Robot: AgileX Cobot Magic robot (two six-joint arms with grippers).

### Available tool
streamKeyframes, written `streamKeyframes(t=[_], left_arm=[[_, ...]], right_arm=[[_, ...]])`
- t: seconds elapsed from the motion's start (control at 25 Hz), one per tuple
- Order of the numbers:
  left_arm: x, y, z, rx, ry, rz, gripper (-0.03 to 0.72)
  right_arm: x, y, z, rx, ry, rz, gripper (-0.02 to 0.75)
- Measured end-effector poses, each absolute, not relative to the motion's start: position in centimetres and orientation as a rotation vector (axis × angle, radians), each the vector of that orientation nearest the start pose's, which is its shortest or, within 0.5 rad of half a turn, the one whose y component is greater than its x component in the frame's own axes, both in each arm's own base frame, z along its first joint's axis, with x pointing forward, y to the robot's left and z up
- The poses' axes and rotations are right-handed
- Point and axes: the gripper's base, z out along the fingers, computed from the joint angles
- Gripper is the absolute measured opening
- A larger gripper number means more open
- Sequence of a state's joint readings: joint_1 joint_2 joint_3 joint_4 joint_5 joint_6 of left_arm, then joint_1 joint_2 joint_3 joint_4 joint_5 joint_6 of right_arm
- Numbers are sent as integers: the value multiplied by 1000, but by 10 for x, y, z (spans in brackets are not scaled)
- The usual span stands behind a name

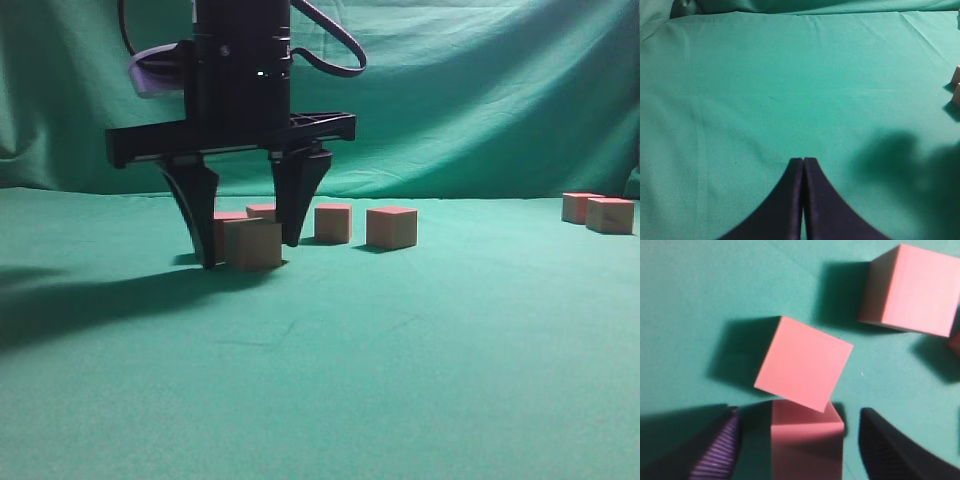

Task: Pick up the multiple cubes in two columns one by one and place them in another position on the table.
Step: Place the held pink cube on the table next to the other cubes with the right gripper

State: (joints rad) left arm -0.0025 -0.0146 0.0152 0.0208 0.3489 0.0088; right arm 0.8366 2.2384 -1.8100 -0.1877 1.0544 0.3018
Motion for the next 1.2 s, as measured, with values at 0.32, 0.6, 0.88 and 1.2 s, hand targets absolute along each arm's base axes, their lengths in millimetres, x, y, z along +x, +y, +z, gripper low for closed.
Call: streamKeyframes(t=[0.32, 0.6, 0.88, 1.2], left_arm=[[53, 1, 177, 23, 1833, 25, 0], [53, 1, 177, 23, 1833, 25, 0], [53, 1, 177, 23, 1833, 25, 0], [53, 1, 177, 23, 1833, 25, 0]], right_arm=[[322, 335, 169, -876, 2768, -75, 504], [321, 333, 180, -869, 2761, -69, 504], [314, 323, 243, -823, 2728, -57, 504], [301, 302, 327, -761, 2565, 3, 504]])
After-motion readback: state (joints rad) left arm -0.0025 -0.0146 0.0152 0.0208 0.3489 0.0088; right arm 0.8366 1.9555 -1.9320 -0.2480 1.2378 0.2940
